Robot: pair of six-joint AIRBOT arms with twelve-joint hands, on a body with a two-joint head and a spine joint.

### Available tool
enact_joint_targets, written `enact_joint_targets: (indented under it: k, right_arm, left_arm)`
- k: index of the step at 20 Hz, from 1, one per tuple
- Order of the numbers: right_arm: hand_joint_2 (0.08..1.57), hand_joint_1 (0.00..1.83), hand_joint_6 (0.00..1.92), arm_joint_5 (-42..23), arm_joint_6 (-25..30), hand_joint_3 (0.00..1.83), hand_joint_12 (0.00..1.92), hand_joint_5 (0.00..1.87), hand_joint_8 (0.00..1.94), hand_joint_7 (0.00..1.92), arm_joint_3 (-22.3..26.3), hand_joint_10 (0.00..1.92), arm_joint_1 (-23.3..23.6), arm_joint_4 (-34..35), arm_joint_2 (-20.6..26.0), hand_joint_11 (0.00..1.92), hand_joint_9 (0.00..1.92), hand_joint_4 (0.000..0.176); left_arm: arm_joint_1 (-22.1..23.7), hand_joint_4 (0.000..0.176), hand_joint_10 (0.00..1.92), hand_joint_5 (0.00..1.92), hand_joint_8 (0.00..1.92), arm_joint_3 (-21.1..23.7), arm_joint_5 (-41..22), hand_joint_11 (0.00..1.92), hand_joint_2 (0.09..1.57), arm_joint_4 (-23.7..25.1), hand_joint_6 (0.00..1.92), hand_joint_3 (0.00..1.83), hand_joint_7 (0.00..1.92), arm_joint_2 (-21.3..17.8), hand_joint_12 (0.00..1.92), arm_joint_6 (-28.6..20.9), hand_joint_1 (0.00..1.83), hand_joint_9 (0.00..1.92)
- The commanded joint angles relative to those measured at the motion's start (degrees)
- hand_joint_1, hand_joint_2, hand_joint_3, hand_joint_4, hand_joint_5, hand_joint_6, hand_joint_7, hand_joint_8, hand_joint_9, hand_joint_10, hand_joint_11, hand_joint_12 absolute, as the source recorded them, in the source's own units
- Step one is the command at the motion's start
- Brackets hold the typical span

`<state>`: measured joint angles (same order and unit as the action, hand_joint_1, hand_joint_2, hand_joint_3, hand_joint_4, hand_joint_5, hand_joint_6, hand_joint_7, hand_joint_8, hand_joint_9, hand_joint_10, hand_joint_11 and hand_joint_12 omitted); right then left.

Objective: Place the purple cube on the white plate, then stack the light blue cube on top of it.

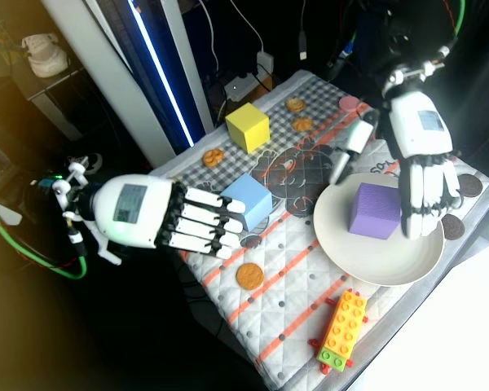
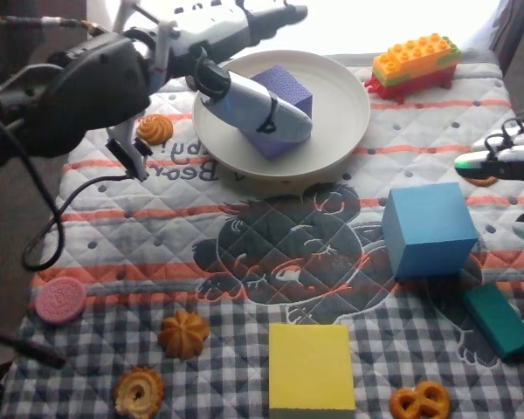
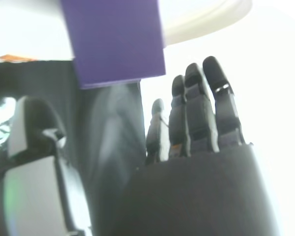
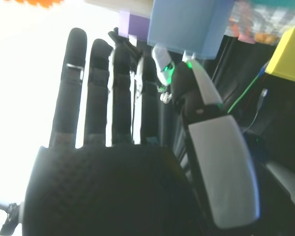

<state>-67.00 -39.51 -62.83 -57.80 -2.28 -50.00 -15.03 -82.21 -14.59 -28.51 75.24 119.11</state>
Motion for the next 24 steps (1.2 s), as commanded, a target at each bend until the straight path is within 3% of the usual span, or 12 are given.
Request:
enact_joint_targets:
  k: [1, 3, 6, 8, 9, 10, 13, 14, 17, 21, 23, 24]
  right_arm:
    - [1.32, 0.66, 0.0, -7.9, 0.5, 0.0, 0.27, 0.51, 0.0, 0.52, -0.1, 0.0, 1.0, 0.7, 0.1, 0.44, 0.5, 0.077]
    - [1.27, 0.63, 0.0, -9.0, 1.1, 0.0, 0.21, 0.47, 0.0, 0.48, -0.1, 0.0, 2.6, -0.3, -0.2, 0.32, 0.42, 0.102]
    - [1.15, 0.75, 0.0, -9.3, 1.1, 0.0, 0.16, 0.36, 0.0, 0.37, 0.0, 0.0, 3.6, -1.6, -1.2, 0.25, 0.33, 0.056]
    - [1.01, 0.76, 0.0, -8.6, 1.1, 0.0, 0.18, 0.26, 0.0, 0.28, -0.3, 0.0, 4.1, -1.8, -2.1, 0.38, 0.32, 0.085]
    - [0.96, 0.79, 0.0, -7.5, 1.1, 0.0, 0.14, 0.25, 0.0, 0.24, -0.7, 0.0, 4.7, -2.1, -2.7, 0.28, 0.25, 0.064]
    - [0.96, 0.79, 0.0, -6.2, 1.1, 0.0, 0.14, 0.25, 0.0, 0.24, -1.1, 0.0, 5.3, -2.3, -3.4, 0.28, 0.25, 0.064]
    - [0.96, 0.73, 0.0, -2.0, 2.6, 0.0, 0.12, 0.16, 0.0, 0.14, -3.2, 0.0, 6.7, -2.9, -5.5, 0.21, 0.16, 0.079]
    - [0.98, 0.73, 0.0, -0.7, 3.1, 0.0, 0.11, 0.13, 0.0, 0.08, -3.9, 0.0, 7.0, -3.0, -6.1, 0.16, 0.1, 0.111]
    - [1.03, 0.74, 0.0, 3.7, 3.1, 0.0, 0.64, 0.13, 0.0, 0.15, -5.6, 0.0, 8.5, -3.6, -7.7, 0.11, 0.24, 0.14]
    - [1.03, 0.72, 0.0, 5.9, 3.5, 0.0, 0.71, 0.23, 0.01, 0.39, -6.5, 0.02, 9.2, -3.8, -8.2, 0.34, 0.49, 0.089]
    - [1.07, 0.78, 0.01, 6.1, 4.6, 0.0, 1.07, 0.56, 0.04, 0.8, -7.0, 0.11, 9.5, -4.0, -8.4, 0.44, 0.85, 0.011]
    - [1.09, 0.91, 0.02, 6.1, 5.5, 0.0, 1.28, 0.8, 0.08, 1.12, -7.3, 0.27, 9.9, -4.5, -8.4, 0.59, 1.07, 0.0]
  left_arm:
    - [-0.3, 0.176, 0.0, 0.0, 0.0, 1.0, -8.4, 0.0, 0.82, 1.1, 0.0, 0.0, 0.1, -1.5, 0.4, -0.4, 0.68, 0.14]
    - [-3.1, 0.176, 0.01, 0.0, 0.01, 6.9, -13.9, 0.0, 0.81, 5.3, 0.0, 0.0, 0.11, -6.5, 0.42, -5.8, 0.66, 0.15]
    - [-11.0, 0.176, 0.0, 0.0, 0.0, 17.3, -26.6, 0.0, 0.82, 9.0, 0.0, 0.01, 0.06, -14.3, 0.45, -11.2, 0.62, 0.1]
    - [-14.9, 0.176, 0.0, 0.0, 0.0, 22.0, -31.7, 0.0, 0.78, 9.7, 0.0, 0.0, 0.07, -17.6, 0.57, -11.2, 0.66, 0.08]
    - [-17.5, 0.176, 0.01, 0.02, 0.0, 25.3, -35.4, 0.0, 0.75, 9.9, 0.0, 0.0, 0.06, -19.4, 0.14, -11.2, 0.69, 0.01]
    - [-19.4, 0.176, 0.01, 0.02, 0.0, 27.3, -38.2, 0.0, 0.75, 10.0, 0.0, 0.0, 0.06, -20.5, 0.14, -11.3, 0.69, 0.01]
    - [-24.0, 0.176, 0.0, 0.07, 0.0, 31.0, -45.2, 0.05, 0.76, 10.8, 0.0, 0.0, 0.09, -22.4, 0.05, -13.8, 0.84, 0.05]
    - [-25.1, 0.176, 0.0, 0.08, 0.0, 31.5, -46.2, 0.05, 0.77, 11.3, 0.0, 0.0, 0.09, -22.7, 0.05, -15.8, 0.9, 0.06]
    - [-27.1, 0.165, 0.0, 0.12, 0.0, 32.7, -47.4, 0.0, 0.83, 12.0, 0.0, 0.0, 0.1, -23.9, 0.02, -18.6, 0.87, 0.05]
    - [-27.5, 0.158, 0.01, 0.15, 0.02, 33.1, -47.7, 0.0, 0.81, 12.3, 0.01, 0.0, 0.14, -24.0, 0.0, -18.6, 0.87, 0.08]
    - [-27.5, 0.164, 0.01, 0.16, 0.01, 33.1, -47.9, 0.0, 0.81, 12.0, 0.0, 0.0, 0.17, -24.0, 0.0, -18.7, 0.87, 0.1]
    - [-27.5, 0.174, 0.01, 0.16, 0.0, 33.1, -47.9, 0.0, 0.81, 11.7, 0.0, 0.0, 0.17, -24.0, 0.0, -18.7, 0.85, 0.1]
